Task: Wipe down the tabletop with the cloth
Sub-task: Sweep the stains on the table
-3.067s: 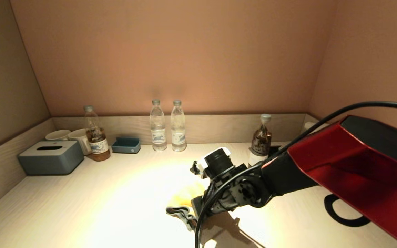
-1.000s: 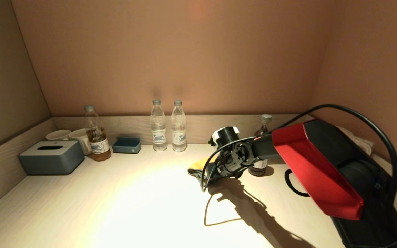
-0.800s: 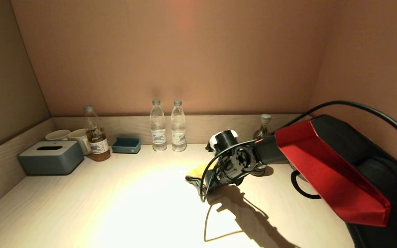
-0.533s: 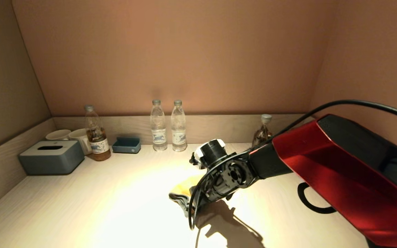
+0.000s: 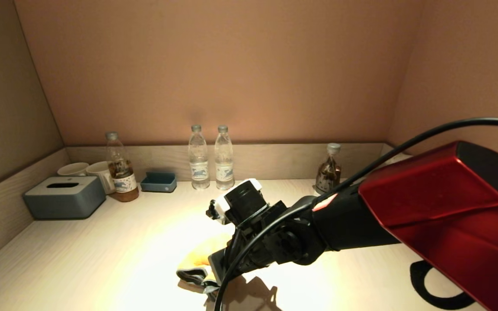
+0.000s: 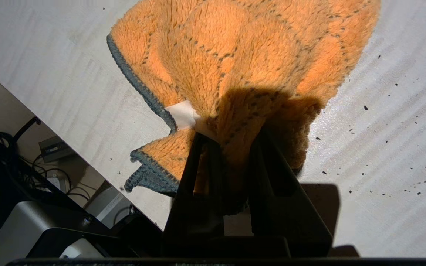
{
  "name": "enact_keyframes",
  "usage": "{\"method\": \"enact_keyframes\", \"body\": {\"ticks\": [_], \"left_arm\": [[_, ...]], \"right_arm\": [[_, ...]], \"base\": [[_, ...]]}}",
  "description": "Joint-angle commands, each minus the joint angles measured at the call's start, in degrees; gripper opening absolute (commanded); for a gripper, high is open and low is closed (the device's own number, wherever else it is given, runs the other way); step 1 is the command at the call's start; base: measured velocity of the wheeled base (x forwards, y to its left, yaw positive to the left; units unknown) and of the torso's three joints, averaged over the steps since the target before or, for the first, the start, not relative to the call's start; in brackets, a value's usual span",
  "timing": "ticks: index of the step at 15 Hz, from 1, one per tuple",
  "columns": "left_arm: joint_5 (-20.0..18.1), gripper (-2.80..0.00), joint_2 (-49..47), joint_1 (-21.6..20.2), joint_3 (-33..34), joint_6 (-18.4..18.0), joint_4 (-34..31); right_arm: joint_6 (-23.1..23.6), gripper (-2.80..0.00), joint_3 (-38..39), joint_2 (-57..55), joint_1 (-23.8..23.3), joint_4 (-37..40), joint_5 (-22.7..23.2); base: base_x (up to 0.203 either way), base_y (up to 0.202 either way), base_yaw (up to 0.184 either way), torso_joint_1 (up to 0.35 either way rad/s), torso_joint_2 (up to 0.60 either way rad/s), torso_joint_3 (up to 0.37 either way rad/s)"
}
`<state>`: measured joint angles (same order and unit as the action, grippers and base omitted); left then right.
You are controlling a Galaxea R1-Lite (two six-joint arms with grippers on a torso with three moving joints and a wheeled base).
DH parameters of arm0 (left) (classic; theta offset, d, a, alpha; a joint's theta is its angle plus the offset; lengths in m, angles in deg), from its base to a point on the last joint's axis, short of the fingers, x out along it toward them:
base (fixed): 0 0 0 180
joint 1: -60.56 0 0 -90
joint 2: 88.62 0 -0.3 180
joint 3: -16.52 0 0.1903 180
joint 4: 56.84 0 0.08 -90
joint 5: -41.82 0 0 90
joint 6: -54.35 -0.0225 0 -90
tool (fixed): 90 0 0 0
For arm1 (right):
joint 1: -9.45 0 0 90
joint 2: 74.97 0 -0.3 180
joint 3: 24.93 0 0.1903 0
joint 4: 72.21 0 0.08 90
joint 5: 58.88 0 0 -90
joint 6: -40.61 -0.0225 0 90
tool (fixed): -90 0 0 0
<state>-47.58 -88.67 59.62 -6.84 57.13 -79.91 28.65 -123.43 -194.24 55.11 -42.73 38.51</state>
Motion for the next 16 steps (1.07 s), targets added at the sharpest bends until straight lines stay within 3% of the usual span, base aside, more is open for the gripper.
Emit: {"method": "enact_keyframes", "body": {"ticks": [1, 10, 16], "left_arm": [[0.0, -2.80, 0.0, 0.0, 0.0, 0.0, 0.1], [0.0, -2.80, 0.0, 0.0, 0.0, 0.0, 0.1], [0.0, -2.80, 0.0, 0.0, 0.0, 0.0, 0.1]], "right_arm": [[-1.2, -2.80, -0.3, 1.5, 3.4, -0.1, 0.2], [-2.3, -2.80, -0.9, -2.1, 5.0, -2.2, 0.2], [-3.1, -2.80, -6.8, -10.6, 2.2, -1.8, -0.4]], "base": [[0.000, 0.000, 0.000, 0.000, 0.00, 0.000], [0.000, 0.000, 0.000, 0.000, 0.00, 0.000], [0.000, 0.000, 0.000, 0.000, 0.00, 0.000]]}}
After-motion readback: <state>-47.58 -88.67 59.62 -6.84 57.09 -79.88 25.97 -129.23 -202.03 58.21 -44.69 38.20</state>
